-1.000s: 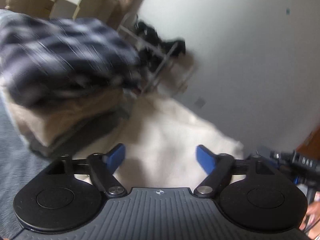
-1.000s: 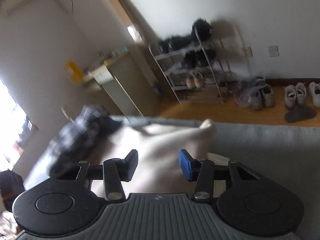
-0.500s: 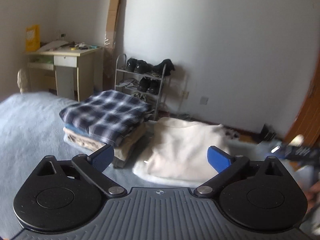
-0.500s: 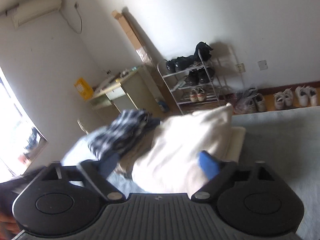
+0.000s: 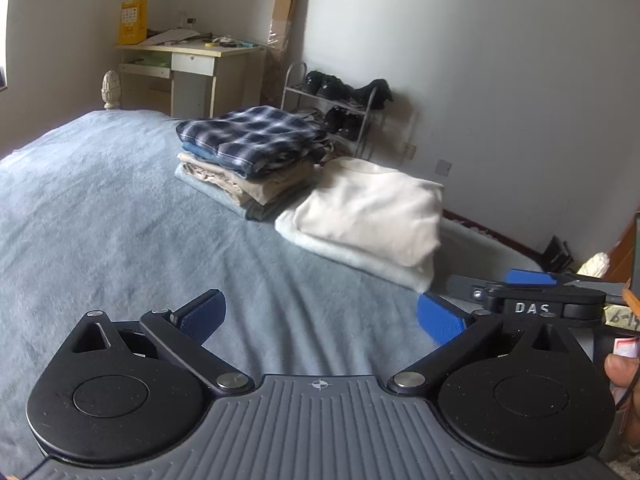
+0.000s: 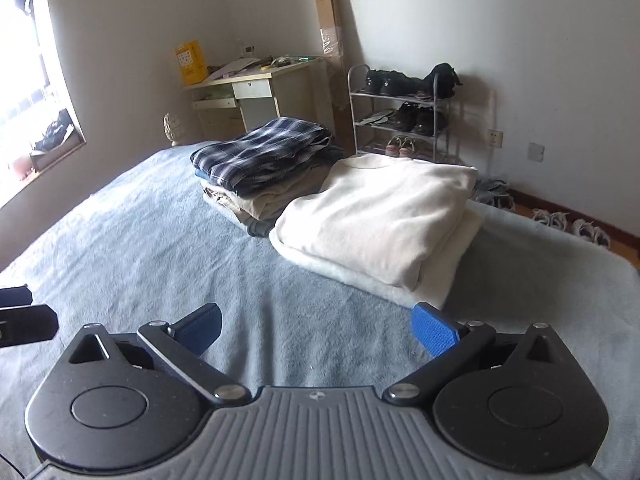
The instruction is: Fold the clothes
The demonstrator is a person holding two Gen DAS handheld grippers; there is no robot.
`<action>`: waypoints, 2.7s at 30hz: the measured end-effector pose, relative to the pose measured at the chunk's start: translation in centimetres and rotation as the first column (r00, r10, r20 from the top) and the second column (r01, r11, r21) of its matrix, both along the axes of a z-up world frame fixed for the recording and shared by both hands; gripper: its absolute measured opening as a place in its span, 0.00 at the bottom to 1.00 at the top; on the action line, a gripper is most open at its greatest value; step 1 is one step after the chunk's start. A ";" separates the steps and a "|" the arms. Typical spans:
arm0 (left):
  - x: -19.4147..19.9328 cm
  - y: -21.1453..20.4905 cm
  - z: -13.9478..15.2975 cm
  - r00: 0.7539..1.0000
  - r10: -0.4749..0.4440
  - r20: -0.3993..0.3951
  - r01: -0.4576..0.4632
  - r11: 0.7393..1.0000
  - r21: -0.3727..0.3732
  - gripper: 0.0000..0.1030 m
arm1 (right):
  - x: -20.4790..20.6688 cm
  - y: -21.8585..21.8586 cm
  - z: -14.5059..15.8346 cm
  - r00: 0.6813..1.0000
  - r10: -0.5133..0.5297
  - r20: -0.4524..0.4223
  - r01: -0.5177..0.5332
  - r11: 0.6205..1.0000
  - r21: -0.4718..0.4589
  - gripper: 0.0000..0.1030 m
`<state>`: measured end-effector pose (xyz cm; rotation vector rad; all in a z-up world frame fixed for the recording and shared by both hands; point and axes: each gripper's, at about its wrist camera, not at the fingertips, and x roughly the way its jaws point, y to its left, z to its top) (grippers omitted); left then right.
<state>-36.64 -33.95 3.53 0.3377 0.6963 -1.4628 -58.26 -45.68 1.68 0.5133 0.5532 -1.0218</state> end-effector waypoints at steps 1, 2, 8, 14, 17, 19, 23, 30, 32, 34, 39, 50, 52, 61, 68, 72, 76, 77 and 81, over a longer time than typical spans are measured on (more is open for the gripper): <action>-0.2 0.2 0.1 1.000 0.007 0.005 -0.007 1.000 -0.005 1.00 | 0.0 0.5 0.2 1.000 0.003 -0.002 -0.003 1.000 -0.007 1.00; -0.3 0.5 0.2 1.000 0.020 0.008 -0.020 1.000 -0.013 1.00 | 0.1 0.9 0.4 1.000 0.004 -0.002 -0.004 1.000 -0.013 1.00; 1.3 1.8 0.3 0.994 0.108 -0.026 -0.109 0.993 -0.043 1.00 | 1.4 1.6 0.6 0.999 -0.039 -0.038 0.039 0.999 -0.011 1.00; 3.2 1.3 -0.4 0.979 0.190 -0.067 -0.193 0.980 -0.041 1.00 | 3.6 1.5 0.2 0.993 -0.079 -0.091 0.078 0.997 -0.013 1.00; 4.0 0.8 -0.8 0.971 0.228 -0.071 -0.232 0.971 -0.059 1.00 | 4.6 1.5 0.0 0.988 -0.099 -0.117 0.098 0.995 -0.015 1.00; 4.6 0.4 -1.4 0.967 0.245 -0.075 -0.250 0.966 -0.068 1.00 | 5.3 1.1 -0.1 0.985 -0.111 -0.135 0.111 0.994 -0.013 1.00; 6.1 -0.6 -3.0 0.963 0.245 -0.113 -0.249 0.968 -0.028 1.00 | 6.7 0.2 -0.2 0.976 -0.137 -0.168 0.137 0.991 -0.007 1.00; 9.5 -0.1 -4.5 0.944 0.271 -0.189 -0.283 0.958 -0.039 1.00 | 9.3 -1.0 -0.9 0.953 -0.218 -0.208 0.226 0.974 0.015 1.00; 10.4 0.3 -4.8 0.940 0.277 -0.200 -0.293 0.955 -0.054 1.00 | 10.2 -1.3 -1.3 0.944 -0.252 -0.213 0.266 0.963 0.041 1.00; 11.6 0.9 -5.1 0.932 0.276 -0.234 -0.298 0.953 -0.063 1.00 | 11.1 -1.4 -1.7 0.932 -0.284 -0.225 0.304 0.950 0.063 1.00; 14.9 1.8 -5.7 0.901 0.295 -0.319 -0.328 0.943 -0.053 1.00 | 14.0 -0.6 -1.8 0.901 -0.329 -0.282 0.361 0.930 0.067 1.00; 17.9 3.4 -6.8 0.865 0.277 -0.418 -0.335 0.940 -0.069 1.00 | 17.4 2.7 -1.3 0.866 -0.377 -0.327 0.387 0.921 -0.038 1.00; 17.8 3.3 -7.1 0.867 0.266 -0.422 -0.315 0.948 -0.050 1.00 | 17.2 3.2 -1.3 0.858 -0.396 -0.326 0.409 0.912 -0.033 1.00; 18.0 4.7 -6.5 0.844 0.243 -0.479 -0.320 0.944 -0.085 1.00 | 15.5 5.2 0.3 0.826 -0.482 -0.292 0.490 0.870 -0.049 1.00; 15.7 3.5 -6.9 0.852 0.226 -0.471 -0.274 0.961 -0.034 1.00 | 13.8 6.8 0.0 0.835 -0.480 -0.269 0.477 0.875 -0.078 1.00; 13.5 3.3 -6.5 0.893 0.225 -0.389 -0.251 0.968 -0.018 1.00 | 12.7 7.2 -0.2 0.844 -0.457 -0.282 0.438 0.889 -0.131 1.00; 11.5 3.3 -6.0 0.915 0.244 -0.323 -0.254 0.967 0.010 1.00 | 10.4 6.9 -0.1 0.859 -0.453 -0.238 0.436 0.891 -0.123 1.00; 11.0 3.4 -5.8 0.921 0.246 -0.303 -0.253 0.967 0.015 1.00 | 9.8 6.9 -0.1 0.864 -0.448 -0.229 0.433 0.894 -0.117 1.00; 8.4 4.1 -4.3 0.946 0.236 -0.223 -0.242 0.970 0.002 1.00 | 7.5 6.9 -0.2 0.890 -0.402 -0.216 0.391 0.915 -0.097 1.00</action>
